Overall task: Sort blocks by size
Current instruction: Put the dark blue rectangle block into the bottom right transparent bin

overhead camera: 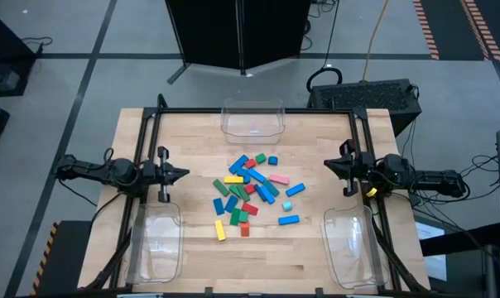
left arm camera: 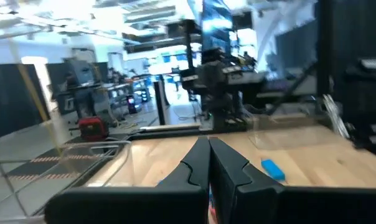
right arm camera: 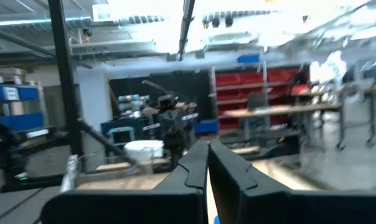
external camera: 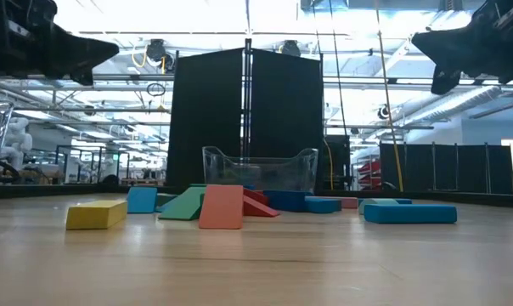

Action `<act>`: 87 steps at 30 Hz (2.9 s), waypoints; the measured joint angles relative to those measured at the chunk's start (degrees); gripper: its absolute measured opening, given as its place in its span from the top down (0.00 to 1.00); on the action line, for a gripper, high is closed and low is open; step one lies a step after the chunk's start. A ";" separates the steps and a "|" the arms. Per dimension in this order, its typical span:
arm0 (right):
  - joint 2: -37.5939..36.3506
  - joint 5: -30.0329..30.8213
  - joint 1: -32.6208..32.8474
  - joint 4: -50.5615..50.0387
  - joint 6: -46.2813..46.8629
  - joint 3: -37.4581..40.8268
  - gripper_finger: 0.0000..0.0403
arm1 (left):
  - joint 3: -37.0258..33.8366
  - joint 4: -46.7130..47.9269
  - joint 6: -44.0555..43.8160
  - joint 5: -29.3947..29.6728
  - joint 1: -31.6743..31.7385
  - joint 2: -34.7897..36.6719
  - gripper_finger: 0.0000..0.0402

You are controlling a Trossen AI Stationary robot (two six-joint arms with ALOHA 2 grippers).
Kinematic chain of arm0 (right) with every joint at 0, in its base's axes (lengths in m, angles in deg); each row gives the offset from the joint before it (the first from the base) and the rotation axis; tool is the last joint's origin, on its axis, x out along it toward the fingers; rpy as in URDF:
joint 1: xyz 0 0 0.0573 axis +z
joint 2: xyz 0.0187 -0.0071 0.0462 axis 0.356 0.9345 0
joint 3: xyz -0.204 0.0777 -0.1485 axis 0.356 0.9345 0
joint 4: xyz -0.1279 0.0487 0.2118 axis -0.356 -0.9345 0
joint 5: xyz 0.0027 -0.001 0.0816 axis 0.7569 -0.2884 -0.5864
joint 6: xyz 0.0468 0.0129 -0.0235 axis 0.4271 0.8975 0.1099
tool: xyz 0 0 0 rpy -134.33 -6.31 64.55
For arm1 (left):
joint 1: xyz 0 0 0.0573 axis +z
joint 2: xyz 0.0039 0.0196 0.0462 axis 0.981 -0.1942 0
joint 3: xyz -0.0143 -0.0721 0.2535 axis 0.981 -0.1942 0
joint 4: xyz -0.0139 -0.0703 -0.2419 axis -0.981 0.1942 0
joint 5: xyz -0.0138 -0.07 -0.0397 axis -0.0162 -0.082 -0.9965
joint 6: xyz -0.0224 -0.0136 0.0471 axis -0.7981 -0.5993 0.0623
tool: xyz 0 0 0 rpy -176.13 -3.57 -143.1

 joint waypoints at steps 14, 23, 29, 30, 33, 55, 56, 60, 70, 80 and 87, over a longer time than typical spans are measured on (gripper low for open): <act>4.33 15.88 -0.92 1.02 -4.54 -2.74 0.86 | 3.99 2.86 -4.17 9.51 0.02 -6.06 0.88; 11.41 16.34 -3.33 0.55 -3.78 -3.82 0.70 | 11.44 3.77 -4.47 11.20 0.24 -17.50 0.76; 14.21 17.71 -5.61 1.67 -2.79 -4.26 0.67 | 16.52 5.94 -7.04 9.89 3.53 -26.45 0.76; 14.64 17.62 -5.94 1.33 -2.78 -4.74 0.67 | 17.64 6.80 -7.83 9.22 4.42 -28.10 0.76; 16.05 17.26 -6.34 -0.06 -2.79 -6.67 0.67 | 21.54 9.31 -9.41 6.97 6.99 -33.28 0.75; 25.27 16.34 -6.29 -7.13 4.73 -12.68 0.67 | 42.12 12.90 -21.01 4.90 13.05 -62.11 0.75; 25.27 14.93 -6.29 -7.05 4.73 -12.68 0.67 | 42.45 12.89 -20.94 4.90 12.99 -62.37 0.75; 25.27 10.72 -6.25 -6.65 4.74 -12.70 0.67 | 42.89 12.57 -19.32 4.87 12.86 -62.53 0.75; 27.66 10.82 -6.25 -7.03 9.68 -12.68 0.67 | 42.90 12.62 -20.05 4.86 11.43 -66.43 0.75; 34.57 11.10 -6.25 -5.56 11.61 -12.68 0.67 | 42.87 16.12 -25.82 6.30 11.72 -76.98 0.63; 38.56 11.09 -6.25 -3.43 15.42 -12.68 0.67 | 42.87 15.85 -29.89 5.81 14.44 -79.71 0.37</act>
